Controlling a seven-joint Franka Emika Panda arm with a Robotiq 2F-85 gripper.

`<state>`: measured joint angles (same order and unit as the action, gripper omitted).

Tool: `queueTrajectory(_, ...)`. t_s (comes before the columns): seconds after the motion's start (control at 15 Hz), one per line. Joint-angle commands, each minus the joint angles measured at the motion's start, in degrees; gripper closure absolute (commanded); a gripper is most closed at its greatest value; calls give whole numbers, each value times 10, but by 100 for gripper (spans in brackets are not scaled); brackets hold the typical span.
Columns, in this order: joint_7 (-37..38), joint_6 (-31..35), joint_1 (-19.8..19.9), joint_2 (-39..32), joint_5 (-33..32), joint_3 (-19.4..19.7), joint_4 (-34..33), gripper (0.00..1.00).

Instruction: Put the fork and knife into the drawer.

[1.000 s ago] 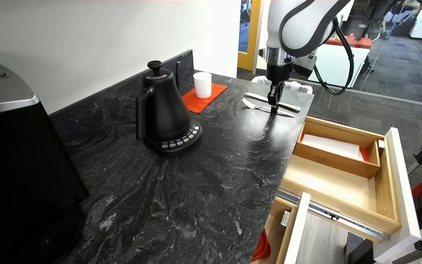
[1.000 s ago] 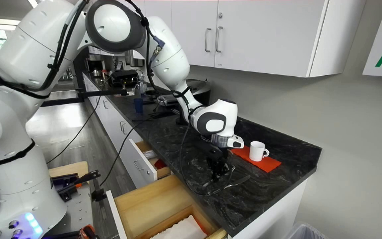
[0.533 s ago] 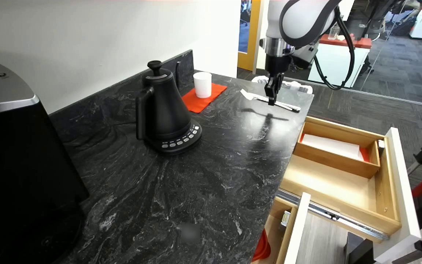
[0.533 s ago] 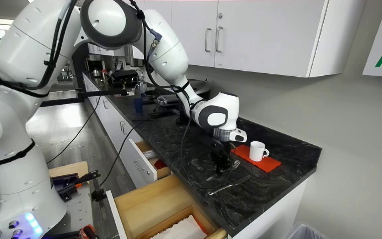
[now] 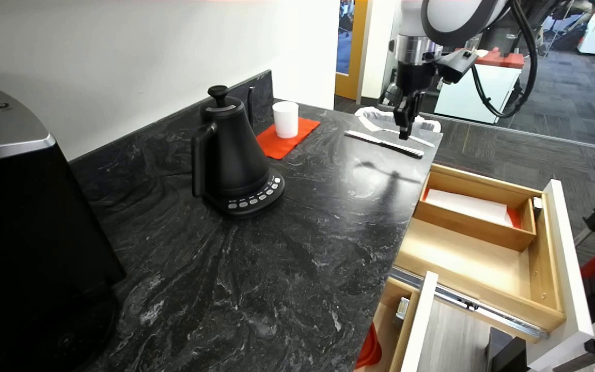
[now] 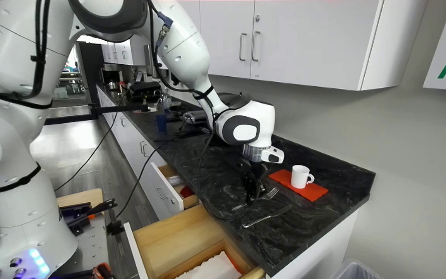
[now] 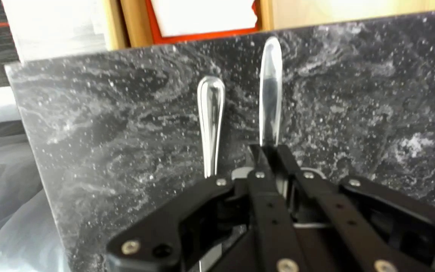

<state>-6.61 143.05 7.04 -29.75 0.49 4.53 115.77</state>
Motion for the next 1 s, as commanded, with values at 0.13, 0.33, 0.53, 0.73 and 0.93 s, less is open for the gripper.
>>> queueTrajectory(0.13,-4,14,9,146,-14,18,198,93)
queueTrajectory(0.33,5,7,4,196,-31,30,271,93)
queueTrajectory(0.53,6,-10,2,222,-42,31,316,93)
queueTrajectory(0.73,-9,-2,0,213,-48,22,341,93)
queueTrajectory(0.93,-12,-12,-1,193,-45,17,344,93)
